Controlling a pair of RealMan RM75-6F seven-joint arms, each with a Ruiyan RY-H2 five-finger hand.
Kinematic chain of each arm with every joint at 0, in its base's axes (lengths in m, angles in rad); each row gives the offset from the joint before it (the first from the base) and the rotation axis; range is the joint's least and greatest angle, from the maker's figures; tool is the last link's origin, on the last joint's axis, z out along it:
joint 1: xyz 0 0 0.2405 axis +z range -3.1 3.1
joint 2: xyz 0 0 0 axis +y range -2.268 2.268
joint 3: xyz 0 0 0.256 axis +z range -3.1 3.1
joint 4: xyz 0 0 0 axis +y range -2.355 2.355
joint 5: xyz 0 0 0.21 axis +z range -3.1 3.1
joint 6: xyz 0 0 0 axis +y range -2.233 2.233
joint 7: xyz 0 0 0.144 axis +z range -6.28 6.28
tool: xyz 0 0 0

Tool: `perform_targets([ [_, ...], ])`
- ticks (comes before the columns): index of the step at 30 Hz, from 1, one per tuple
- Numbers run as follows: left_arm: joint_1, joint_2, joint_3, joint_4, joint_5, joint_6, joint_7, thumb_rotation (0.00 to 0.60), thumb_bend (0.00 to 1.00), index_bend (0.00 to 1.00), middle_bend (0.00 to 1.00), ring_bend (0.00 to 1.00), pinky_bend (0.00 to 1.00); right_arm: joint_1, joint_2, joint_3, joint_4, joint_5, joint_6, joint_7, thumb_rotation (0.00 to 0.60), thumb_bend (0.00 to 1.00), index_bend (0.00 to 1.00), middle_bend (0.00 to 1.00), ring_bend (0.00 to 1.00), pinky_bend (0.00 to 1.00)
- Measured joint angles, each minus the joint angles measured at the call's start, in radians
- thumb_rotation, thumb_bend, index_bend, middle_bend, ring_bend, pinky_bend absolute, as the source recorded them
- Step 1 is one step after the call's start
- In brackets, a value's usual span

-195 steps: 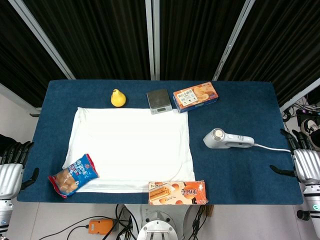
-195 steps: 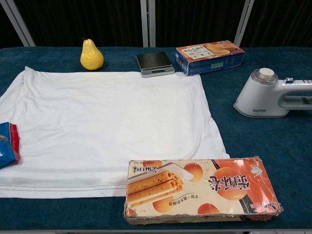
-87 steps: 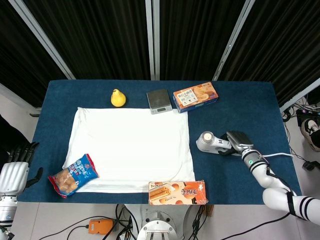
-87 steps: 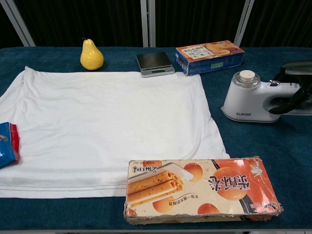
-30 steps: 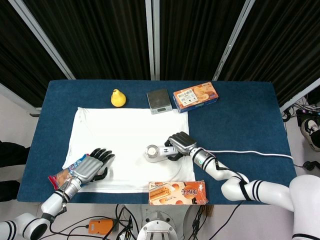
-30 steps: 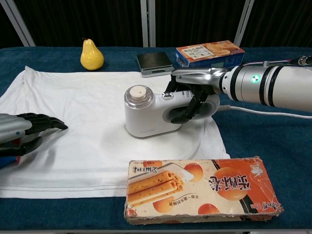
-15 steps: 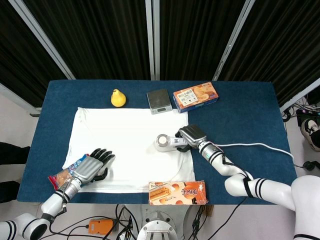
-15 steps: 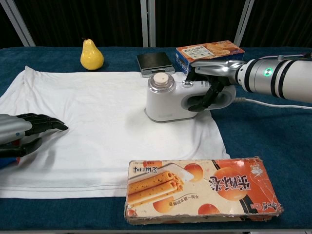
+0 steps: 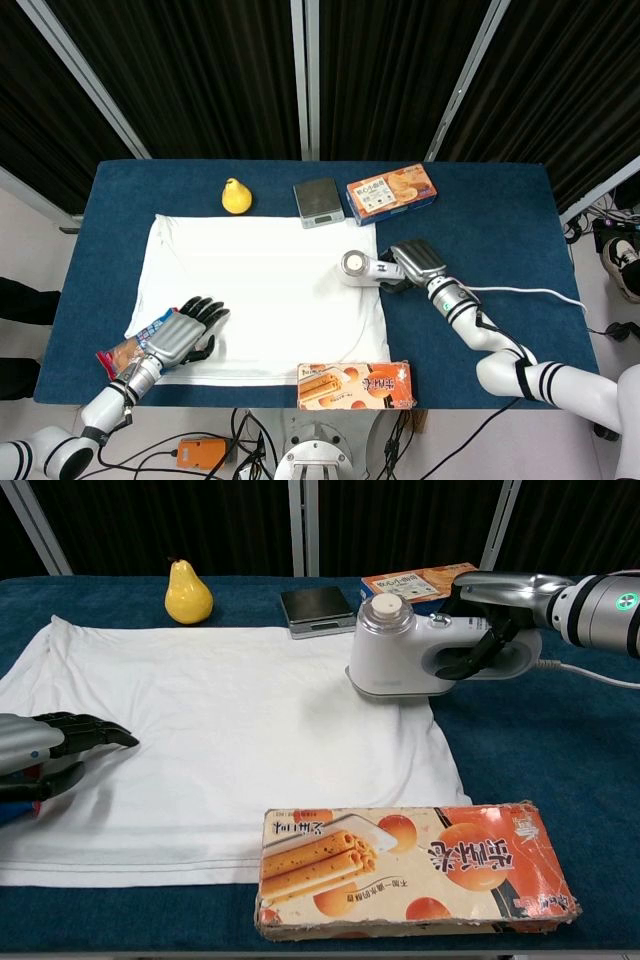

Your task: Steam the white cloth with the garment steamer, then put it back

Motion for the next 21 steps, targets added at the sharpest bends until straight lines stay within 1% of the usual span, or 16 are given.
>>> perform_targets([
  [4, -0.002, 0.001, -0.001, -0.006, 0.001, 0.002, 0.006, 0.000, 0.54, 0.06, 0.04, 0.00, 0.00, 0.004, -0.011, -0.002, -0.024, -0.072, 0.013, 0.038, 0.600, 0.63, 1.00, 0.91, 0.89, 0.65],
  [8, -0.003, 0.005, 0.000, -0.014, -0.002, 0.006, 0.012, 0.000, 0.54, 0.06, 0.04, 0.00, 0.00, 0.031, -0.073, -0.001, -0.006, -0.088, 0.002, 0.039, 0.600, 0.63, 1.00, 0.91, 0.89, 0.65],
  [15, -0.002, 0.012, 0.002, -0.024, -0.007, 0.011, 0.020, 0.000, 0.54, 0.06, 0.04, 0.00, 0.00, 0.086, -0.201, 0.018, 0.102, -0.057, -0.032, -0.010, 0.600, 0.63, 1.00, 0.91, 0.89, 0.65],
  [18, -0.003, 0.014, 0.004, -0.027, -0.007, 0.012, 0.023, 0.000, 0.54, 0.06, 0.04, 0.00, 0.00, 0.100, -0.233, 0.028, 0.147, -0.033, -0.035, -0.045, 0.600, 0.63, 1.00, 0.91, 0.89, 0.65],
  [21, -0.002, 0.013, 0.006, -0.028, -0.006, 0.013, 0.024, 0.000, 0.54, 0.06, 0.04, 0.00, 0.00, 0.101, -0.241, 0.039, 0.171, -0.010, -0.026, -0.063, 0.600, 0.63, 1.00, 0.92, 0.89, 0.65],
])
